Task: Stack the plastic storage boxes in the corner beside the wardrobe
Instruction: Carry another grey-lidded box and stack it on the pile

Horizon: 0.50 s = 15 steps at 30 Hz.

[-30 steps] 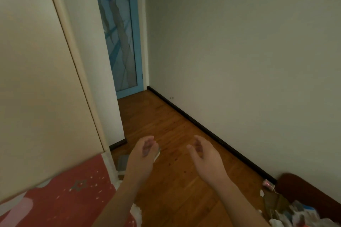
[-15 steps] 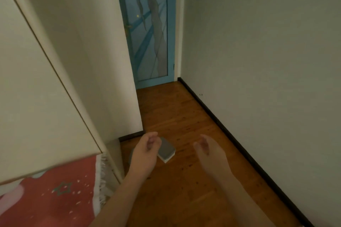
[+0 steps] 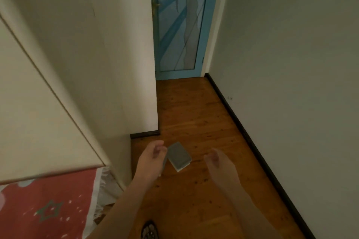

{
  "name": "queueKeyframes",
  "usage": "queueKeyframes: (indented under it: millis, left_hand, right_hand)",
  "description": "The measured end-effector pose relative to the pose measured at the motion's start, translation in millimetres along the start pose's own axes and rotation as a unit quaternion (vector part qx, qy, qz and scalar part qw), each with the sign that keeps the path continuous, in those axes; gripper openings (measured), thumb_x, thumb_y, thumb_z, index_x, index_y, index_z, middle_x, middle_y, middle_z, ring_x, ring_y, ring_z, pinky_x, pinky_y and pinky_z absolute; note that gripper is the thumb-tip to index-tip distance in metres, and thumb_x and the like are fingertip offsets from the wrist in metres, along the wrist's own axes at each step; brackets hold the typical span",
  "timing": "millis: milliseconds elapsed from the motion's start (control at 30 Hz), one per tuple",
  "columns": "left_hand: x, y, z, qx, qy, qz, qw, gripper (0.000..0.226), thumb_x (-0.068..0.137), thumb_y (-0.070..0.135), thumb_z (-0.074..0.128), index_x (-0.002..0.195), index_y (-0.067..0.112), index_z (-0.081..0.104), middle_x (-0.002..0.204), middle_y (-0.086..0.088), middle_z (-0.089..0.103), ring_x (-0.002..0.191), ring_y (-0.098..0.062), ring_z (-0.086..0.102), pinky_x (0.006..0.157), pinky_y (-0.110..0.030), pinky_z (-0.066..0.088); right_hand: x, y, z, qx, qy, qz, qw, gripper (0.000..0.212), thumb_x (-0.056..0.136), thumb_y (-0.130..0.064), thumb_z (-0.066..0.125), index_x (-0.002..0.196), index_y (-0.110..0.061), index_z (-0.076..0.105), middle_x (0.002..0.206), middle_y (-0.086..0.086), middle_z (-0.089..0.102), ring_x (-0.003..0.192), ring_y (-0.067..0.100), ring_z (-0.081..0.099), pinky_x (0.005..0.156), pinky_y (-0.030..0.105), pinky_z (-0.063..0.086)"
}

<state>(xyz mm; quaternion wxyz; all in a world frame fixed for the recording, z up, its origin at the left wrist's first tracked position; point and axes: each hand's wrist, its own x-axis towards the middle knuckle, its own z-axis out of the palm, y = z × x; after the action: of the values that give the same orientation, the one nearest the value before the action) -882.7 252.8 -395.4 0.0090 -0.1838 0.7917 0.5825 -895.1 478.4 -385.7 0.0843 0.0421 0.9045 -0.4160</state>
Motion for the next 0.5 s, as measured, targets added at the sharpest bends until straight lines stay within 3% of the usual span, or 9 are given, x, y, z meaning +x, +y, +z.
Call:
queueKeyframes:
  millis: [133, 233, 367, 500]
  left_hand:
    - [77.1, -10.2, 3.9, 0.035, -0.01, -0.022, 0.999, 0.026, 0.097, 0.037, 0.055, 0.122, 0.031, 0.059, 0.106, 0.018, 0.063, 0.101, -0.005, 0.06, 0.084, -0.025, 0.048]
    - [134.5, -14.4, 7.6, 0.049, -0.026, -0.032, 0.998, 0.026, 0.098, 0.035, 0.054, 0.123, 0.028, 0.058, 0.109, 0.012, 0.063, 0.105, -0.009, 0.059, 0.094, -0.031, 0.047]
    - [185.1, -22.7, 17.4, 0.066, -0.041, -0.042, 0.996, 0.028, 0.099, 0.035, 0.053, 0.124, 0.026, 0.058, 0.114, 0.008, 0.061, 0.105, -0.009, 0.057, 0.088, -0.023, 0.042]
    - [228.1, -45.2, 34.6, 0.105, -0.078, -0.056, 0.99, 0.029, 0.098, 0.038, 0.052, 0.125, 0.026, 0.057, 0.115, 0.009, 0.059, 0.105, -0.008, 0.054, 0.085, -0.023, 0.04]
  right_hand:
    - [62.9, -3.5, 25.8, 0.001, -0.002, 0.033, 0.999, 0.053, 0.098, -0.046, 0.049, 0.146, -0.024, 0.041, 0.132, -0.004, 0.056, 0.104, 0.005, 0.053, 0.074, 0.015, 0.041]
    - [109.8, -2.3, 56.4, 0.01, -0.016, 0.061, 0.998, 0.055, 0.099, -0.04, 0.051, 0.149, -0.02, 0.037, 0.134, -0.003, 0.055, 0.108, 0.007, 0.054, 0.077, 0.018, 0.043]
    - [153.1, 3.2, 89.5, -0.009, -0.03, 0.081, 0.996, 0.046, 0.1, -0.029, 0.05, 0.143, -0.017, 0.042, 0.126, 0.0, 0.057, 0.1, 0.01, 0.056, 0.078, 0.026, 0.05]
    - [189.5, 20.2, 119.5, -0.011, -0.043, 0.109, 0.993, 0.038, 0.101, -0.028, 0.046, 0.137, -0.018, 0.046, 0.111, -0.004, 0.055, 0.092, 0.012, 0.054, 0.072, 0.026, 0.046]
